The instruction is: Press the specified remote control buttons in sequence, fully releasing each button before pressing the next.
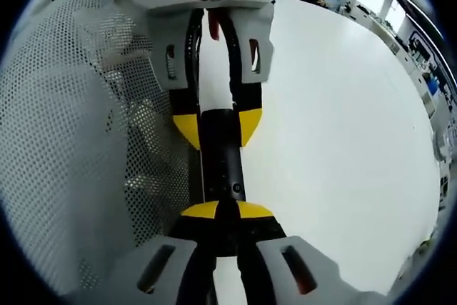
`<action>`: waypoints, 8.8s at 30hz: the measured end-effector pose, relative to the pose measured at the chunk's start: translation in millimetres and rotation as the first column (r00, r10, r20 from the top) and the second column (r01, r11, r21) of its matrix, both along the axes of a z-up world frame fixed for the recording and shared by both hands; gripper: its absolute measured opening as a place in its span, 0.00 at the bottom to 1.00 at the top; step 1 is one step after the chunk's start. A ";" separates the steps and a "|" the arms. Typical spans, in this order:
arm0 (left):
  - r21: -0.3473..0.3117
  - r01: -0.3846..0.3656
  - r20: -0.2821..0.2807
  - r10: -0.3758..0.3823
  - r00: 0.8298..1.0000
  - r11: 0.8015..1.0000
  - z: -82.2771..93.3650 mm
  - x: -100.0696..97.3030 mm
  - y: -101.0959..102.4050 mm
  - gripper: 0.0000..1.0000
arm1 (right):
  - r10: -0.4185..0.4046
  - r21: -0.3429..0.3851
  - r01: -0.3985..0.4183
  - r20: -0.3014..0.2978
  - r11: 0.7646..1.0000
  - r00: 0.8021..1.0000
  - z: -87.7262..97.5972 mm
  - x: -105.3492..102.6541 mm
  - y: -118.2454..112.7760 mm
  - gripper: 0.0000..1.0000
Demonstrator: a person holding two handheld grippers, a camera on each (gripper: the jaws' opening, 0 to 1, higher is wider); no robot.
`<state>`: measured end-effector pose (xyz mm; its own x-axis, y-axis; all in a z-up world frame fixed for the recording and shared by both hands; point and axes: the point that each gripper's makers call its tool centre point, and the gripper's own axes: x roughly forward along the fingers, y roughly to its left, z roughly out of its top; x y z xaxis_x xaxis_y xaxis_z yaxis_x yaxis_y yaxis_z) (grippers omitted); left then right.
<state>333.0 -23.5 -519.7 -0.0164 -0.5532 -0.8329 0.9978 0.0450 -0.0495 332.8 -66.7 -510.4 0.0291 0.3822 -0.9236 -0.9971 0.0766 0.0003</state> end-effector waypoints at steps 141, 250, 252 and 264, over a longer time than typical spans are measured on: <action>-0.063 0.036 0.010 -0.035 0.999 0.997 -1.4 0.6 -0.2 0.24 | -0.438 -0.095 0.427 -0.221 0.899 0.872 -5.2 17.1 12.7 0.00; -0.066 -0.014 -0.025 0.012 1.000 0.998 2.8 -0.2 -2.7 0.24 | -0.086 0.069 0.089 -0.045 0.994 0.995 -8.7 2.3 -22.2 0.26; -0.064 -0.015 -0.026 0.013 1.000 0.998 2.9 -0.3 -2.7 0.24 | -0.080 0.065 0.082 -0.039 0.995 0.996 -8.4 2.2 -22.2 0.25; -0.082 -0.122 -0.108 0.113 0.988 0.989 5.7 3.7 -7.7 0.31 | -0.071 0.049 0.072 -0.025 0.996 0.997 -8.4 3.2 -21.7 0.25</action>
<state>336.7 -31.2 -514.1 -0.0301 -0.6274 -0.7781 0.9751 0.1528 -0.1609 336.0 -88.4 -518.8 0.0369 0.4254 -0.9043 -0.9887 0.1469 0.0287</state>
